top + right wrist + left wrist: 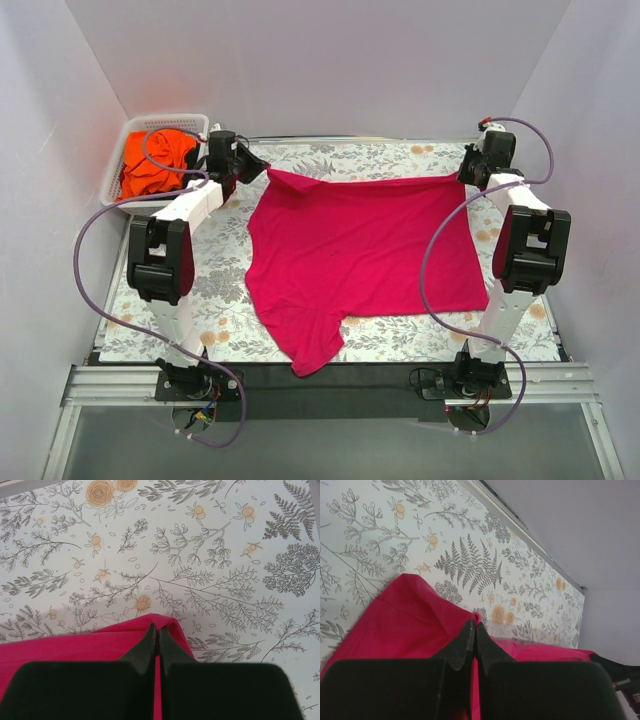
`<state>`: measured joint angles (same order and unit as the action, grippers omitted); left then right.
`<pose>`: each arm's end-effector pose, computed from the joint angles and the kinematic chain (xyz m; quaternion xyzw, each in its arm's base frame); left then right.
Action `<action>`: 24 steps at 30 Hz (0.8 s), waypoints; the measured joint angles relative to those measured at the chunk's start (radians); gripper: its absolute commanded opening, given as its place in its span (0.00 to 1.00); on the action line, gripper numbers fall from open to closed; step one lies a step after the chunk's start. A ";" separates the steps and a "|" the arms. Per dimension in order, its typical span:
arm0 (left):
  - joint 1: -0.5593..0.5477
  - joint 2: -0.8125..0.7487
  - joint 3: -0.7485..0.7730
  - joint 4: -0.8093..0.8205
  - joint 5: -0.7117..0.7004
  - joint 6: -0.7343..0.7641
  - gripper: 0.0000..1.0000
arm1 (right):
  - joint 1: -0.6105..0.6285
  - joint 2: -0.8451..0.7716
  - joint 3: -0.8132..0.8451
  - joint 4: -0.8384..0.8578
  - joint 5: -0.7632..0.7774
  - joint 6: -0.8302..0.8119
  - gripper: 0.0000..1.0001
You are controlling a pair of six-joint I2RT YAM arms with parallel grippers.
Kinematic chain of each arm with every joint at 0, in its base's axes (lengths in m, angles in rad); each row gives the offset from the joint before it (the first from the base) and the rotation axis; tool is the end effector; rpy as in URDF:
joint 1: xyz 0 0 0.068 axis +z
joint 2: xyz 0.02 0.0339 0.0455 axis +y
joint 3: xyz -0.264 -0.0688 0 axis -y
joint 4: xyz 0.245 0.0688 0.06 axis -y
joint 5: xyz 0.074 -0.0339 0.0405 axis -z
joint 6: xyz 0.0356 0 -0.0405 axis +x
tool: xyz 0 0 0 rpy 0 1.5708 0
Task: Fold and stack the t-shirts
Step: Fold the tshirt
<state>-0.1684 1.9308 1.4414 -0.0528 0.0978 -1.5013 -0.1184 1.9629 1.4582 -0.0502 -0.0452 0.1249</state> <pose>0.4442 -0.0790 0.2419 -0.5187 0.6984 -0.3927 0.2983 0.4545 -0.0524 0.2338 0.0951 0.8684 0.0213 0.4862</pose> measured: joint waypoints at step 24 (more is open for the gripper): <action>-0.044 -0.270 -0.389 -0.045 -0.023 -0.227 0.00 | -0.064 -0.006 -0.095 -0.196 -0.089 0.142 0.01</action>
<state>-0.2127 1.6604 1.0527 -0.0975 0.0746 -1.7283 -0.1829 1.9564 1.3632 -0.2462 -0.1345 0.2665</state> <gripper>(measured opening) 0.018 0.013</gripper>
